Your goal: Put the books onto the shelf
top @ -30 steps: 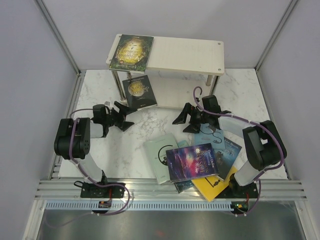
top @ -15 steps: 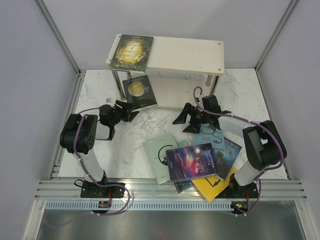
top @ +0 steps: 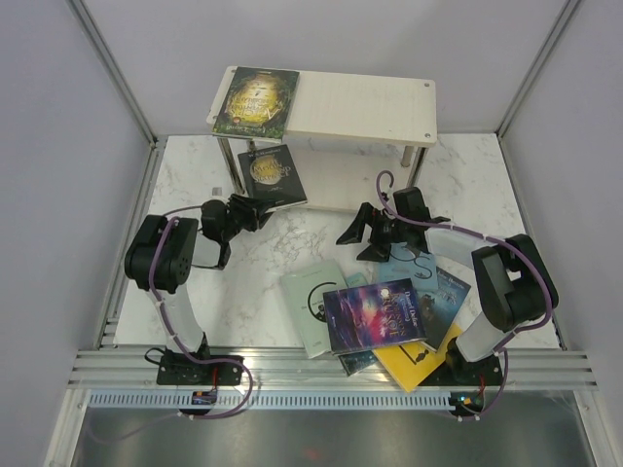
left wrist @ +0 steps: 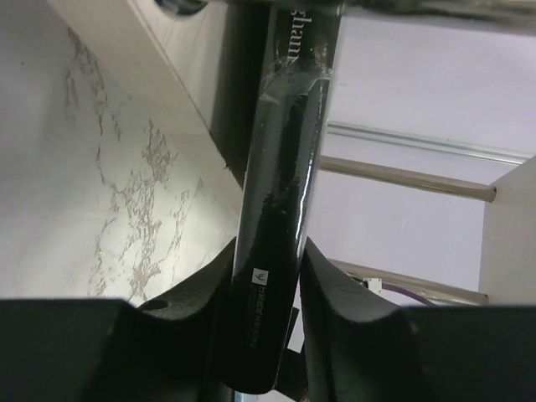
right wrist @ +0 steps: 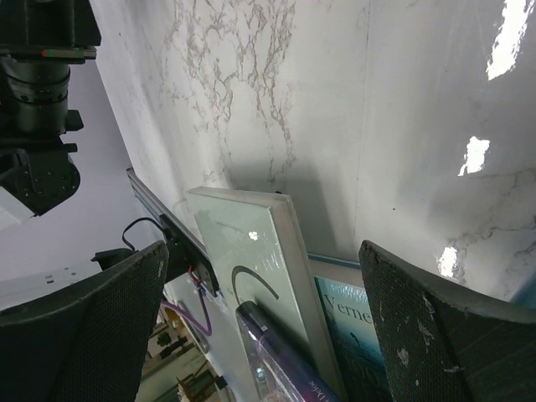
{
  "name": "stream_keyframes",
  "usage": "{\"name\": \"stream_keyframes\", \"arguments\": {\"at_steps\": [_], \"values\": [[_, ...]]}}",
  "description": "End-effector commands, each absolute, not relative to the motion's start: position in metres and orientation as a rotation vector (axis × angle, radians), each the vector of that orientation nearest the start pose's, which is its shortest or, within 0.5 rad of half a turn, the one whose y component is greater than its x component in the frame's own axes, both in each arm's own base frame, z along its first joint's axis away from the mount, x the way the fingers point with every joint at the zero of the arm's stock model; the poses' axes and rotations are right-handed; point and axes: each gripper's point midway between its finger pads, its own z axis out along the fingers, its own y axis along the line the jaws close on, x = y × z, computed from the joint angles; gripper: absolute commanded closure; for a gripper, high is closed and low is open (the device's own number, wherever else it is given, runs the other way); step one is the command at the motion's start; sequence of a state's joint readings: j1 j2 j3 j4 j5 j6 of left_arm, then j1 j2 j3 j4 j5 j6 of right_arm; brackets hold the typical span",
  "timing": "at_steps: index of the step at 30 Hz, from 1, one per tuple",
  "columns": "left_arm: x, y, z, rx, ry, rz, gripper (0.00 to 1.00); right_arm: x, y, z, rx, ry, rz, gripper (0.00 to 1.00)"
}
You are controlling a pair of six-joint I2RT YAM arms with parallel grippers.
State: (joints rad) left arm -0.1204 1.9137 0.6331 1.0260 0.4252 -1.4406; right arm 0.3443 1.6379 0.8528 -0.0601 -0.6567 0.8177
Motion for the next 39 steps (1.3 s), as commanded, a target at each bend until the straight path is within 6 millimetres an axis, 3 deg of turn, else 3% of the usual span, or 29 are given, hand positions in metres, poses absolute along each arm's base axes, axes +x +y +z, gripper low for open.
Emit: {"name": "stream_keyframes", "arguments": {"at_steps": [1, 3, 8, 10, 11, 13, 15, 22, 26, 35, 37, 39], "values": [[0.442, -0.158, 0.084, -1.004, 1.786, -1.389, 0.83, 0.293, 0.247, 0.080, 0.247, 2.594, 1.286, 0.02], [0.444, -0.159, 0.085, -0.992, 1.789, -1.389, 0.97, 0.291, 0.247, 0.078, 0.247, 2.602, 1.286, 0.02], [0.440, -0.172, 0.088, -0.821, 1.850, -1.436, 0.98, 0.293, 0.246, 0.079, 0.236, 2.603, 1.279, 0.02], [0.436, -0.183, 0.108, -0.656, 1.822, -1.558, 0.98, 0.293, 0.246, 0.079, 0.233, 2.605, 1.273, 0.02], [0.432, -0.188, 0.096, -0.635, 1.846, -1.614, 0.98, 0.292, 0.245, 0.078, 0.235, 2.607, 1.270, 0.02], [0.423, -0.198, 0.115, -0.496, 1.798, -1.775, 0.98, 0.291, 0.245, 0.076, 0.238, 2.614, 1.266, 0.02], [0.411, -0.204, 0.108, -0.438, 1.816, -1.867, 0.98, 0.292, 0.245, 0.076, 0.238, 2.614, 1.266, 0.02], [0.390, -0.207, 0.090, -0.415, 1.928, -1.911, 0.98, 0.294, 0.245, 0.078, 0.235, 2.606, 1.264, 0.02], [0.393, -0.199, 0.083, -0.422, 1.996, -1.878, 0.98, 0.294, 0.246, 0.077, 0.239, 2.611, 1.265, 0.02], [0.431, -0.174, 0.077, -0.393, 2.188, -1.748, 0.98, 0.296, 0.247, 0.078, 0.244, 2.609, 1.268, 0.02], [0.436, -0.155, 0.068, -0.460, 2.227, -1.697, 0.97, 0.297, 0.247, 0.078, 0.245, 2.608, 1.269, 0.02], [0.443, -0.142, 0.071, -0.487, 2.213, -1.652, 0.88, 0.298, 0.247, 0.078, 0.243, 2.606, 1.271, 0.02]]}}
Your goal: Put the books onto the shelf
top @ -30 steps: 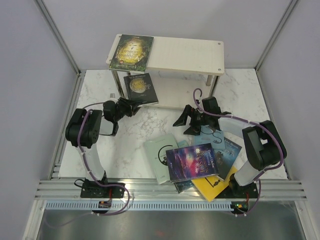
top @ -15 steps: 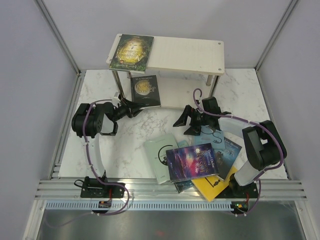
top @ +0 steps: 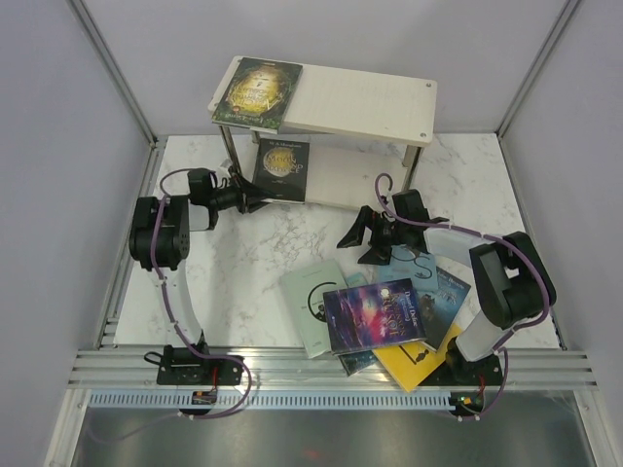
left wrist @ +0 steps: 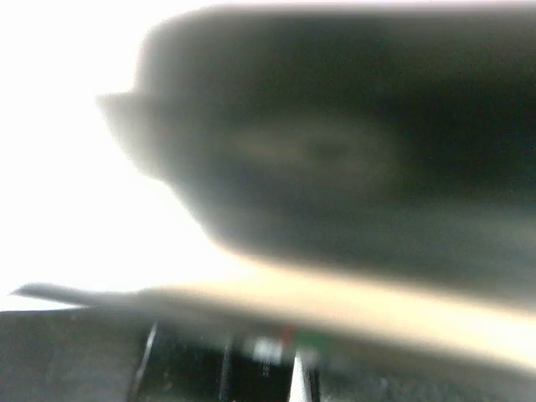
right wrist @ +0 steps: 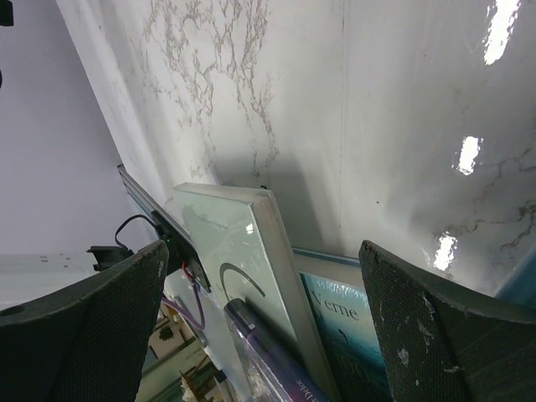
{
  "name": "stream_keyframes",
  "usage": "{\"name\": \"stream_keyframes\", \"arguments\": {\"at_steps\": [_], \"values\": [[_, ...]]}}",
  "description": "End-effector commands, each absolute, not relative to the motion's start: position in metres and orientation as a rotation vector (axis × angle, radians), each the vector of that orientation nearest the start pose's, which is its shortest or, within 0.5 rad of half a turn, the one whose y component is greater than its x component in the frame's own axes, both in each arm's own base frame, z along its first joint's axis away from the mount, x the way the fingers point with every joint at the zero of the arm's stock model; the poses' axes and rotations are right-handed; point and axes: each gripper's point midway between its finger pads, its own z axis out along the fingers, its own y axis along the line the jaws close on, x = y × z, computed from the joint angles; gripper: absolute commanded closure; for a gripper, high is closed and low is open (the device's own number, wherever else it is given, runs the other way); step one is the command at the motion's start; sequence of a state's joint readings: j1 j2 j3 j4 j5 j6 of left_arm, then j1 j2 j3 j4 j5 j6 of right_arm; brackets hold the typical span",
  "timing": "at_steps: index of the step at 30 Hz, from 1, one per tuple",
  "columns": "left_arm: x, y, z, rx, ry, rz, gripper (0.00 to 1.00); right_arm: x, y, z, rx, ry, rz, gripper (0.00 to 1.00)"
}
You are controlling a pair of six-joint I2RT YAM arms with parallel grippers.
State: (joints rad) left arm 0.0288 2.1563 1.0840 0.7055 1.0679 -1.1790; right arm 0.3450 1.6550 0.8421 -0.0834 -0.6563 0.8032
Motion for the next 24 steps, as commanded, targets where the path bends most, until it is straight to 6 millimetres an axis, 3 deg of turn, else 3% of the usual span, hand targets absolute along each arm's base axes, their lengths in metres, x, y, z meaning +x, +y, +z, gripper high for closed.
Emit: {"name": "stream_keyframes", "arguments": {"at_steps": [1, 2, 3, 5, 7, 11, 15, 19, 24], "values": [[0.442, -0.137, 0.071, -0.518, 2.218, -1.643, 0.80, 0.299, 0.248, 0.079, 0.243, 2.606, 1.271, 0.02], [0.445, -0.128, 0.073, -0.549, 2.205, -1.613, 0.60, 0.299, 0.248, 0.079, 0.243, 2.606, 1.271, 0.02], [0.445, -0.124, 0.074, -0.568, 2.199, -1.595, 0.51, 0.299, 0.248, 0.079, 0.248, 2.608, 1.272, 0.02], [0.445, -0.111, 0.073, -0.632, 2.200, -1.543, 0.11, 0.301, 0.249, 0.080, 0.248, 2.603, 1.276, 0.02], [0.448, -0.102, 0.083, -0.633, 2.177, -1.503, 0.00, 0.304, 0.250, 0.083, 0.248, 2.597, 1.283, 0.02], [0.458, -0.082, 0.096, -0.641, 2.185, -1.425, 0.00, 0.309, 0.253, 0.089, 0.256, 2.587, 1.292, 0.02], [0.454, -0.066, 0.102, -0.646, 2.228, -1.310, 0.00, 0.318, 0.255, 0.103, 0.250, 2.553, 1.293, 0.02], [0.452, -0.060, 0.128, -0.632, 2.181, -1.242, 0.00, 0.325, 0.256, 0.116, 0.234, 2.528, 1.285, 0.02], [0.413, -0.066, 0.137, -0.629, 2.214, -1.190, 0.00, 0.324, 0.250, 0.126, 0.149, 2.520, 1.220, 0.02]]}}
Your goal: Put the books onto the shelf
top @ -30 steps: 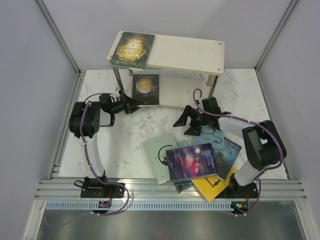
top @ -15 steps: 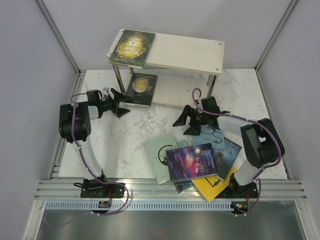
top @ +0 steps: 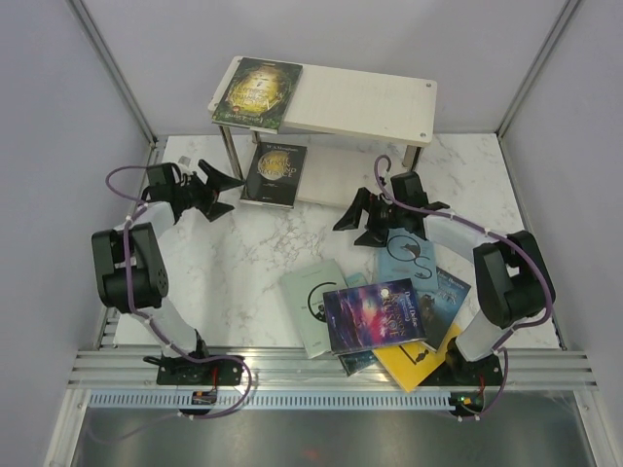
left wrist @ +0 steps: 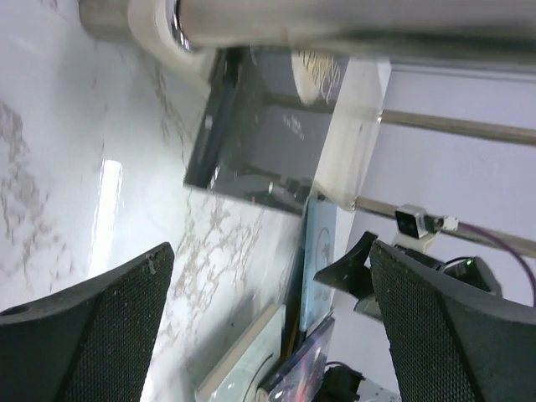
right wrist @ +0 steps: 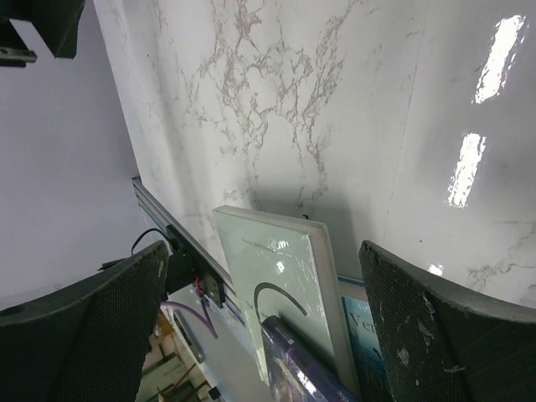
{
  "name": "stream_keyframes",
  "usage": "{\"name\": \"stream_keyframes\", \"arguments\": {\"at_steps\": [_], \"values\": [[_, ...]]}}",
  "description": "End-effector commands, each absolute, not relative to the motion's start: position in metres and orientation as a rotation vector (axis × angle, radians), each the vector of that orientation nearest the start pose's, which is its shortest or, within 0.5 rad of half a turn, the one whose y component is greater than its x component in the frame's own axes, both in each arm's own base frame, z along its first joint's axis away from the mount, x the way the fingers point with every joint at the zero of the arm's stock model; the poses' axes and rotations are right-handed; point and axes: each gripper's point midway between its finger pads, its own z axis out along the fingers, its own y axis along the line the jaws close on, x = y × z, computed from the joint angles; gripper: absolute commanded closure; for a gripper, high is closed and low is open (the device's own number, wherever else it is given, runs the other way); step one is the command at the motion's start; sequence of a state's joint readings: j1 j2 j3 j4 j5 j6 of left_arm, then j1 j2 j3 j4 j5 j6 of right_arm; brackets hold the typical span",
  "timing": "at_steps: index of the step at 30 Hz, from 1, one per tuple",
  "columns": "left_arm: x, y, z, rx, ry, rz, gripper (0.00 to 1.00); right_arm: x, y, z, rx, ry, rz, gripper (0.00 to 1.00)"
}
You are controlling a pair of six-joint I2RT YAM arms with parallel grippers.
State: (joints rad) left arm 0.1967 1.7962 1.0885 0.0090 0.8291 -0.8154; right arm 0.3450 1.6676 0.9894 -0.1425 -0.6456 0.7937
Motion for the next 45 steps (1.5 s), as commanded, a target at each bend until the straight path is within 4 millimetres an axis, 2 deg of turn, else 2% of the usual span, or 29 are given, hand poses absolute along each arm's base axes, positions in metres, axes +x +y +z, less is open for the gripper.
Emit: {"name": "stream_keyframes", "arguments": {"at_steps": [1, 2, 3, 4, 5, 6, 7, 9, 10, 11, 13, 16, 17, 18, 19, 20, 23, 24, 25, 27, 31, 33, 36, 37, 39, 40, 42, 43, 45], "values": [[0.394, -0.068, 0.127, -0.662, 2.283, -1.169, 0.00, 0.323, 0.248, 0.123, 0.147, 2.526, 1.208, 0.02], [0.378, -0.071, 0.117, -0.685, 2.321, -1.163, 0.00, 0.319, 0.247, 0.124, 0.140, 2.528, 1.198, 0.02], [0.366, -0.074, 0.123, -0.679, 2.319, -1.171, 0.00, 0.313, 0.243, 0.116, 0.144, 2.545, 1.182, 0.02], [0.354, -0.079, 0.120, -0.696, 2.332, -1.195, 0.00, 0.311, 0.241, 0.114, 0.149, 2.549, 1.166, 0.02], [0.329, -0.092, 0.107, -0.717, 2.380, -1.254, 0.00, 0.308, 0.239, 0.115, 0.147, 2.541, 1.160, 0.02], [0.317, -0.099, 0.114, -0.692, 2.376, -1.266, 0.00, 0.301, 0.237, 0.108, 0.151, 2.558, 1.156, 0.02], [0.295, -0.112, 0.100, -0.698, 2.437, -1.270, 0.00, 0.298, 0.236, 0.107, 0.147, 2.563, 1.156, 0.02], [0.272, -0.128, 0.097, -0.682, 2.473, -1.282, 0.00, 0.288, 0.235, 0.101, 0.137, 2.576, 1.153, 0.02], [0.252, -0.141, 0.082, -0.669, 2.544, -1.277, 0.00, 0.285, 0.235, 0.099, 0.134, 2.579, 1.154, 0.02], [0.237, -0.155, 0.076, -0.630, 2.599, -1.287, 0.00, 0.283, 0.234, 0.099, 0.130, 2.571, 1.143, 0.02], [0.219, -0.170, 0.066, -0.608, 2.657, -1.305, 0.00, 0.274, 0.232, 0.090, 0.142, 2.587, 1.137, 0.02], [0.182, -0.191, 0.044, -0.537, 2.757, -1.288, 0.00, 0.265, 0.234, 0.086, 0.169, 2.566, 1.167, 0.02], [0.177, -0.192, 0.040, -0.533, 2.763, -1.281, 0.00, 0.265, 0.237, 0.089, 0.167, 2.544, 1.182, 0.02], [0.180, -0.196, 0.041, -0.537, 2.729, -1.301, 0.00, 0.257, 0.239, 0.082, 0.163, 2.563, 1.183, 0.02], [0.168, -0.197, 0.034, -0.552, 2.740, -1.316, 0.00, 0.254, 0.240, 0.079, 0.163, 2.570, 1.183, 0.02], [0.166, -0.199, 0.033, -0.601, 2.734, -1.336, 0.00, 0.249, 0.244, 0.077, 0.144, 2.577, 1.187, 0.02], [0.169, -0.210, 0.035, -0.554, 2.667, -1.377, 0.00, 0.239, 0.245, 0.072, 0.134, 2.578, 1.187, 0.02], [0.171, -0.213, 0.035, -0.568, 2.660, -1.381, 0.00, 0.229, 0.243, 0.064, 0.154, 2.609, 1.185, 0.02], [0.176, -0.223, 0.042, -0.503, 2.621, -1.407, 0.00, 0.229, 0.246, 0.065, 0.155, 2.589, 1.200, 0.02], [0.179, -0.234, 0.042, -0.511, 2.629, -1.424, 0.00, 0.219, 0.250, 0.058, 0.168, 2.597, 1.231, 0.02], [0.189, -0.266, 0.058, -0.430, 2.550, -1.546, 0.00, 0.205, 0.262, 0.052, 0.163, 2.596, 1.283, 0.02], [0.192, -0.273, 0.065, -0.477, 2.508, -1.609, 0.00, 0.194, 0.267, 0.049, 0.143, 2.611, 1.294, 0.02], [0.195, -0.277, 0.078, -0.493, 2.438, -1.661, 0.11, 0.182, 0.270, 0.047, 0.128, 2.626, 1.293, 0.02], [0.197, -0.278, 0.087, -0.476, 2.403, -1.672, 0.22, 0.180, 0.271, 0.050, 0.125, 2.616, 1.299, 0.02], [0.199, -0.277, 0.099, -0.466, 2.364, -1.683, 0.36, 0.172, 0.267, 0.046, 0.132, 2.627, 1.288, 0.02], [0.201, -0.277, 0.112, -0.448, 2.317, -1.693, 0.52, 0.171, 0.267, 0.048, 0.131, 2.616, 1.295, 0.02], [0.202, -0.276, 0.121, -0.439, 2.290, -1.692, 0.68, 0.167, 0.263, 0.047, 0.139, 2.618, 1.289, 0.02], [0.204, -0.276, 0.133, -0.417, 2.249, -1.706, 0.94, 0.166, 0.262, 0.049, 0.138, 2.612, 1.291, 0.02], [0.206, -0.277, 0.144, -0.385, 2.216, -1.714, 0.98, 0.166, 0.261, 0.051, 0.127, 2.605, 1.285, 0.02]]}}
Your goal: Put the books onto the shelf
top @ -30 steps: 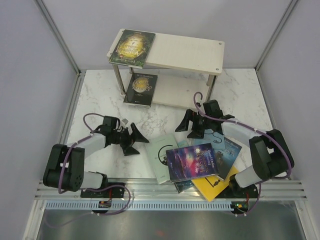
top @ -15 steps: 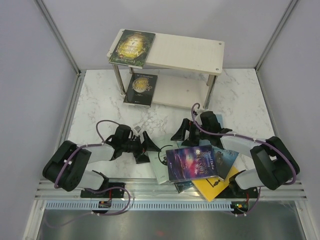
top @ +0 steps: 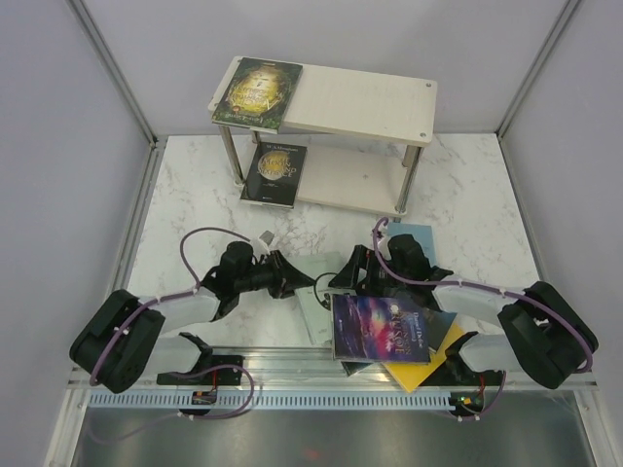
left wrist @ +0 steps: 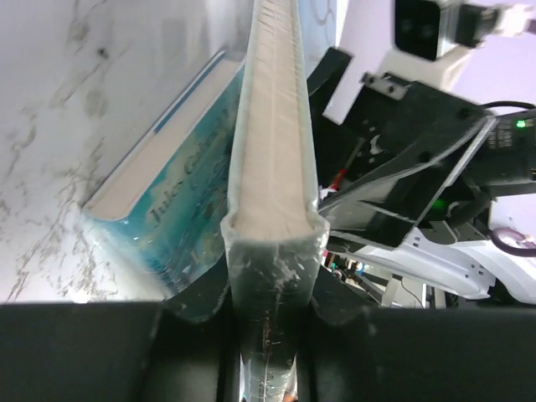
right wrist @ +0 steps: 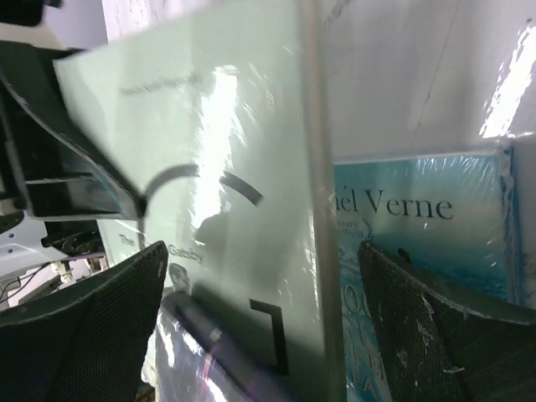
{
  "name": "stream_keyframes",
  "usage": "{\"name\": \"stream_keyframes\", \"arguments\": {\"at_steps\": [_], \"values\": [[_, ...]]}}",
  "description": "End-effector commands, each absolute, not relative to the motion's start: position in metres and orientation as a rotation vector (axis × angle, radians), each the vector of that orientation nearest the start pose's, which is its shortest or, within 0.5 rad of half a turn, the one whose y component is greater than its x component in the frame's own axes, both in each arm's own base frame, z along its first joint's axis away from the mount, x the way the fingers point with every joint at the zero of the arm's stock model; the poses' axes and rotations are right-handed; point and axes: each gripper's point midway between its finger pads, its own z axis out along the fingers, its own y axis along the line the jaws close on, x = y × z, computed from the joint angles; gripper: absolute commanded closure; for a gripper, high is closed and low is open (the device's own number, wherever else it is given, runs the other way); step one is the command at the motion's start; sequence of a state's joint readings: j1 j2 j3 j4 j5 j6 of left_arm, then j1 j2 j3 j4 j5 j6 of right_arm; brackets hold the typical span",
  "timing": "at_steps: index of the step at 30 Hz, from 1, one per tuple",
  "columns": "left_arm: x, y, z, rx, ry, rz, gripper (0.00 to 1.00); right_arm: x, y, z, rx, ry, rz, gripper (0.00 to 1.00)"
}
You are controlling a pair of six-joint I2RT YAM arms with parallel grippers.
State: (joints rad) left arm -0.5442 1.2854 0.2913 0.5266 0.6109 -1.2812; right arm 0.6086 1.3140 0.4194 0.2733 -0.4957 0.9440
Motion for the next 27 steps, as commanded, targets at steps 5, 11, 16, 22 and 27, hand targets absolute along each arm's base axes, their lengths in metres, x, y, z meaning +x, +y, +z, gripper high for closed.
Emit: {"name": "stream_keyframes", "arguments": {"at_steps": [5, 11, 16, 22, 27], "values": [[0.212, -0.258, 0.158, -0.270, 2.230, -1.625, 0.98, 0.184, 0.265, 0.078, 0.095, 2.551, 1.246, 0.02], [0.236, -0.204, 0.189, -0.287, 2.080, -1.632, 0.98, 0.214, 0.293, 0.148, 0.104, 2.379, 1.401, 0.02], [0.247, -0.194, 0.230, -0.244, 1.932, -1.797, 0.98, 0.219, 0.310, 0.173, 0.105, 2.309, 1.556, 0.02], [0.245, -0.198, 0.273, -0.088, 1.733, -1.985, 0.98, 0.219, 0.317, 0.179, 0.121, 2.278, 1.641, 0.02], [0.247, -0.197, 0.290, -0.033, 1.643, -2.072, 0.98, 0.216, 0.315, 0.177, 0.110, 2.285, 1.634, 0.02]]}}
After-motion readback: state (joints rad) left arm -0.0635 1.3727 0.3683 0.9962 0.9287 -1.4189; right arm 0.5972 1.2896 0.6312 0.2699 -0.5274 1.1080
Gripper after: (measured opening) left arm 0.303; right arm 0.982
